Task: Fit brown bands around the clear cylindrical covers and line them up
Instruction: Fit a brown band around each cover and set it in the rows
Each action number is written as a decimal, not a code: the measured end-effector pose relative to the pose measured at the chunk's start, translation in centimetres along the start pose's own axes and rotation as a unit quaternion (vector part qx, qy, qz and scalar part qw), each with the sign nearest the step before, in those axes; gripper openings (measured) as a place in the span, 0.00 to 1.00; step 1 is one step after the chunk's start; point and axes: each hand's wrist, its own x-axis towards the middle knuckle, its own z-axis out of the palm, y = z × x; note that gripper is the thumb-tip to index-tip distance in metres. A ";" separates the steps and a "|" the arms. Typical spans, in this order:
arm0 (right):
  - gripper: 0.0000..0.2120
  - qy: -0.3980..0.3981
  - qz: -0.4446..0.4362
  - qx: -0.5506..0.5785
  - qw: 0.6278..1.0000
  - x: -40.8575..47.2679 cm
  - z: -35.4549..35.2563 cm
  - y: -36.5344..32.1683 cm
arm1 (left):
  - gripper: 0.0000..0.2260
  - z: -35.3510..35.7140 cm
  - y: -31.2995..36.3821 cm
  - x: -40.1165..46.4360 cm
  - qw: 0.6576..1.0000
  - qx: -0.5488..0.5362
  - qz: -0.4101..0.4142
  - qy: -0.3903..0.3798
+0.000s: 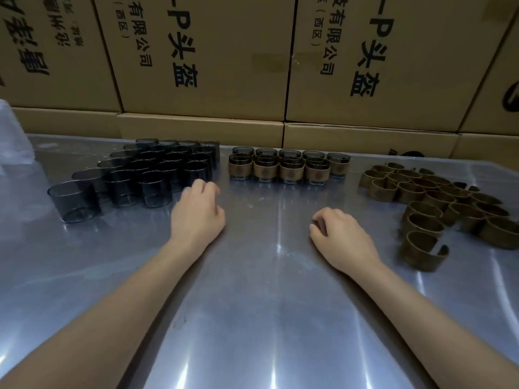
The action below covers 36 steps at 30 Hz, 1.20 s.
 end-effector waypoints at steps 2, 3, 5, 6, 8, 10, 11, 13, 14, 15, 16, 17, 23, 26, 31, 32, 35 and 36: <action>0.13 -0.009 -0.011 0.008 1.000 -1.3 -0.5 -0.2 | 0.16 -0.8 -1.3 0.2 0.997 0.067 -0.012 0.025; 0.13 -0.011 -0.013 0.010 1.000 -1.5 -0.7 -0.3 | 0.18 -1.0 -1.9 0.4 0.995 0.091 -0.026 0.032; 0.13 -0.014 -0.013 0.006 1.000 -1.6 -1.1 -0.5 | 0.23 -1.0 -2.8 0.9 0.990 0.124 -0.058 0.026; 0.13 -0.014 -0.011 0.002 1.000 -1.5 -1.2 -0.6 | 0.25 -0.9 -3.2 1.3 0.988 0.135 -0.077 0.019; 0.12 -0.012 -0.010 -0.003 1.000 -1.2 -1.1 -0.7 | 0.25 -0.7 -4.1 1.9 0.982 0.150 -0.113 0.018; 0.12 -0.012 -0.010 -0.010 1.000 -1.1 -0.9 -0.6 | 0.20 -0.7 -4.7 2.3 0.979 0.154 -0.129 0.036; 0.12 -0.012 -0.011 -0.015 1.000 -0.9 -0.9 -0.6 | 0.17 -0.7 -4.8 2.5 0.979 0.150 -0.129 0.046; 0.13 -0.012 -0.013 -0.026 1.000 -0.8 -0.7 -0.7 | 0.12 -0.8 -4.7 2.4 0.985 0.123 -0.108 0.057; 0.13 -0.010 -0.013 -0.032 0.999 -0.8 -0.6 -0.7 | 0.12 -0.8 -4.4 2.2 0.990 0.097 -0.082 0.059; 0.13 -0.007 -0.013 -0.037 0.999 -0.7 -0.6 -0.7 | 0.11 -0.9 -4.0 1.9 0.995 0.061 -0.049 0.059; 0.13 -0.003 -0.015 -0.040 0.999 -0.7 -0.6 -0.8 | 0.12 -0.9 -3.4 1.4 0.998 0.020 -0.015 0.053; 0.13 -0.001 -0.021 -0.042 0.999 -0.7 -0.5 -0.8 | 0.12 -1.0 -2.6 0.8 0.999 -0.016 0.015 0.042; 0.32 -0.048 -0.125 0.009 0.991 -0.5 -0.3 -2.4 | 0.16 -0.9 5.0 -3.2 0.968 -0.180 0.172 -0.033; 0.28 -0.069 -0.104 0.088 0.988 -0.5 -0.4 -2.5 | 0.16 -0.3 8.6 -5.1 0.946 -0.244 0.205 -0.059; 0.25 -0.054 -0.083 0.240 0.966 -0.5 -0.6 -2.3 | 0.11 -0.5 9.4 -5.3 0.912 -0.391 0.116 -0.047; 0.25 -0.047 -0.088 0.259 0.961 -0.5 -0.6 -2.3 | 0.08 -0.5 9.2 -5.1 0.905 -0.413 0.101 -0.023; 0.26 -0.016 -0.087 0.333 0.939 -0.5 -0.4 -2.7 | 0.09 -0.4 8.8 -4.6 0.879 -0.476 0.033 0.011; 0.27 -0.009 -0.080 0.368 0.926 -0.5 -0.2 -3.1 | 0.10 -0.4 8.7 -4.4 0.861 -0.508 0.004 -0.016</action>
